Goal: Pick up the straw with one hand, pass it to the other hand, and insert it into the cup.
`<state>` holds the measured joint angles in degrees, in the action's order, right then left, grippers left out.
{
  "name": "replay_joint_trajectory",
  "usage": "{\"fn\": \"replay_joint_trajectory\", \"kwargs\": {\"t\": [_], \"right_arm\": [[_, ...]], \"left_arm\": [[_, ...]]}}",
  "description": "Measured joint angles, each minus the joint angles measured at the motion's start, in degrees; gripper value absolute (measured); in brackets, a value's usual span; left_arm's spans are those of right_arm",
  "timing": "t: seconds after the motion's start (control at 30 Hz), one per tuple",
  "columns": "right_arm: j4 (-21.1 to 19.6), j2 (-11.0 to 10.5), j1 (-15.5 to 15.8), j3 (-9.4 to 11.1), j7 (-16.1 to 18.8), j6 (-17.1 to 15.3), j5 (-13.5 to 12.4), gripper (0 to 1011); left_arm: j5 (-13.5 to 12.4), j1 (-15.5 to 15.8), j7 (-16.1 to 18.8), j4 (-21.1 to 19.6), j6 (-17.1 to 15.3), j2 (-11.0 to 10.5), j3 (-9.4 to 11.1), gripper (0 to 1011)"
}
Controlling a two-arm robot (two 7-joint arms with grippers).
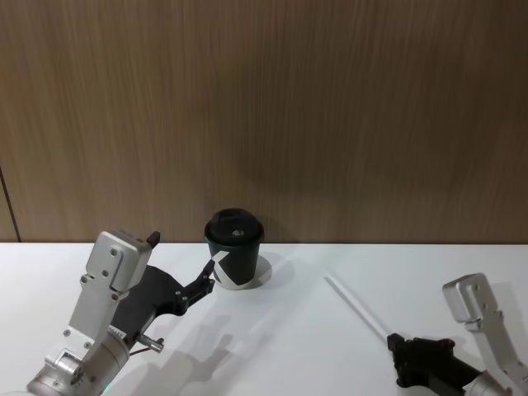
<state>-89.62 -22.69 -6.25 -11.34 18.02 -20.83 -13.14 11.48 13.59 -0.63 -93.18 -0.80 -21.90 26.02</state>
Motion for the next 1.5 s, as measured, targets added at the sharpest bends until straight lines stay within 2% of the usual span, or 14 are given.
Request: {"fn": "replay_joint_trajectory", "kwargs": {"t": [0.47,0.87,1.03,1.5], "right_arm": [[0.17,-3.60,-1.39,1.42,5.38,7.58,-2.02,5],[0.45,-5.46,-3.10,2.80,8.77,13.13,-4.24,5],[0.47,-5.99,-3.83,3.42,10.76,15.53,-5.72,5],[-0.97,-6.69,-5.23,4.25,18.37,21.69,-12.14,5]], "left_arm": [[0.00,0.00,0.00,0.00,0.00,0.00,0.00,1000],[0.00,0.00,0.00,0.00,0.00,0.00,0.00,1000],[0.00,0.00,0.00,0.00,0.00,0.00,0.00,1000],[0.00,0.00,0.00,0.00,0.00,0.00,0.00,1000]]}}
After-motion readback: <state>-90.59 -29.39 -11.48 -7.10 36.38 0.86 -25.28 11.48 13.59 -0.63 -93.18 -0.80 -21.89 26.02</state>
